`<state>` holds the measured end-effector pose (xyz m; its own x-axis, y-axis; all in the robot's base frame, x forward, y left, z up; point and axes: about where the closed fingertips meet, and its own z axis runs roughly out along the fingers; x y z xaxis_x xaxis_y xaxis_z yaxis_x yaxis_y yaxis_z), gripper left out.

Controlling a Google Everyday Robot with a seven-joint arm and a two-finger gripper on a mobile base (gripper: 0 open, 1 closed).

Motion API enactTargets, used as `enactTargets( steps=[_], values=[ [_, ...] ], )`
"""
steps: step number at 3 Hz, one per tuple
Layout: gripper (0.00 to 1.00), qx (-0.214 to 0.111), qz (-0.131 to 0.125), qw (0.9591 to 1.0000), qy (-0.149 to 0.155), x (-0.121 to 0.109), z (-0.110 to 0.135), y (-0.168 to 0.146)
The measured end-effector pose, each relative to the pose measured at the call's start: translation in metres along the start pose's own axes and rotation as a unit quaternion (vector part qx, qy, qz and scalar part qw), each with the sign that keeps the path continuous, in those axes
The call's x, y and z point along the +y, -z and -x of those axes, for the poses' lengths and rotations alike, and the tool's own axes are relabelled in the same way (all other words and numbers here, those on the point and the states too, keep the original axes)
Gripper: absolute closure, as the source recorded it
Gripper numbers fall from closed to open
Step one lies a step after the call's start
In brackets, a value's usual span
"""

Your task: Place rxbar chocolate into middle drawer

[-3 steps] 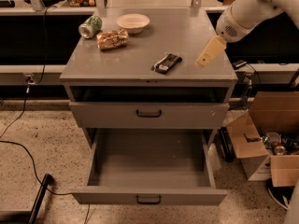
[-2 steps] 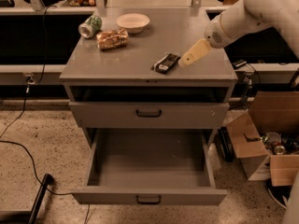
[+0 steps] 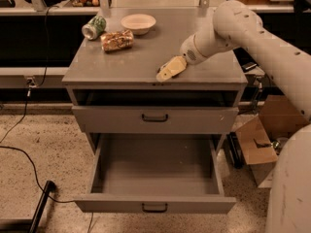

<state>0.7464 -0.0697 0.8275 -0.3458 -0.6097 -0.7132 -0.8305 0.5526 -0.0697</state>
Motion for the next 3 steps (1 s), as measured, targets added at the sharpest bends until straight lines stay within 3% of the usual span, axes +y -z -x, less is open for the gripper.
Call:
enactTargets(
  steps=[1,3],
  values=[
    [0.03,0.000,0.001,1.0000,0.000,0.0006,-0.0001,-0.0013],
    [0.45,0.002,0.006,1.0000,0.000,0.0034,-0.0008,-0.0071]
  ],
)
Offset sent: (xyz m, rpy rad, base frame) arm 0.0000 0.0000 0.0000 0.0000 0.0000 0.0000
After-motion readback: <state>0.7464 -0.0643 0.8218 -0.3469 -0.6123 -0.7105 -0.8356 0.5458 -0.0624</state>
